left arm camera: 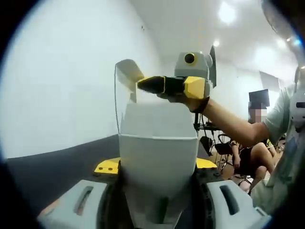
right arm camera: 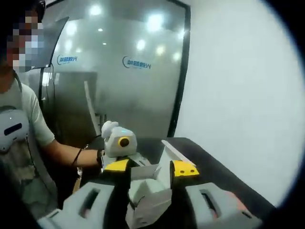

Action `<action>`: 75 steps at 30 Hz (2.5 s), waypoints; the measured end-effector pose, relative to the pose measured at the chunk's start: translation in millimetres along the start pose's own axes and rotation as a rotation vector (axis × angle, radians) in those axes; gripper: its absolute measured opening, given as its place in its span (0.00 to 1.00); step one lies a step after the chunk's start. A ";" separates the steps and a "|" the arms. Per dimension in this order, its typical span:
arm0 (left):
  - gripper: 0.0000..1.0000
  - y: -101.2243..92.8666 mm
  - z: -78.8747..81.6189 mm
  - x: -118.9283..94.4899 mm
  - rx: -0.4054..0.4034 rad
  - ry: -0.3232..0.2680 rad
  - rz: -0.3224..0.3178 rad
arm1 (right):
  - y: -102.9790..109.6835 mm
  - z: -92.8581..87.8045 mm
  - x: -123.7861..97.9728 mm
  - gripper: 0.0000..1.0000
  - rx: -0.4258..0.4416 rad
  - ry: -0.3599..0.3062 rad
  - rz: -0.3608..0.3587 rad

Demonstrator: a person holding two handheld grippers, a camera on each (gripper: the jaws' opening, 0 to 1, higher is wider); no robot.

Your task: Assemble the cup parts correctly, then place the assembled cup into the box.

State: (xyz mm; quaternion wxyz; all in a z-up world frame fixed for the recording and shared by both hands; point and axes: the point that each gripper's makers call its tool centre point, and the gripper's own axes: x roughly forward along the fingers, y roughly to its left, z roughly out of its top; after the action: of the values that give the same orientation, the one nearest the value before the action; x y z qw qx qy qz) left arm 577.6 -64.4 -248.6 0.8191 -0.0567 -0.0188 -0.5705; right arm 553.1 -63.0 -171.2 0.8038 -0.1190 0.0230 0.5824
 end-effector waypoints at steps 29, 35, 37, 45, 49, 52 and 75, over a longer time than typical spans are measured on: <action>0.44 28.6 43.5 -6.2 0.115 0.143 0.078 | -32.9 -43.8 8.0 0.29 0.065 -0.010 0.020; 0.44 27.3 33.2 -0.7 0.080 0.196 0.079 | -33.3 -48.4 12.4 0.29 0.038 0.033 0.032; 0.44 29.2 29.8 -0.9 0.055 0.216 0.090 | -33.4 -49.8 12.3 0.28 0.036 0.049 0.027; 0.34 38.7 34.6 -7.2 0.143 0.273 0.188 | -34.4 -45.1 11.7 0.27 -0.123 0.106 -0.024; 0.31 35.1 33.0 -8.7 0.147 0.296 0.185 | -29.2 -41.3 8.7 0.27 -0.171 0.076 -0.037; 0.31 33.5 31.9 -8.8 0.143 0.301 0.187 | -23.6 -39.4 4.7 0.23 -0.242 0.070 -0.072; 0.53 11.4 38.1 -25.3 0.137 0.215 0.096 | 13.4 -31.7 -6.5 0.28 -0.237 0.128 0.026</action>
State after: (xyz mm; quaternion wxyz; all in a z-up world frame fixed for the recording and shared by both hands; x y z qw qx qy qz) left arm 580.7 -32.5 -213.9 0.8447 0.0599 0.0328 -0.5309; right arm 541.6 -72.1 -203.1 0.7733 -0.2496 0.0066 0.5828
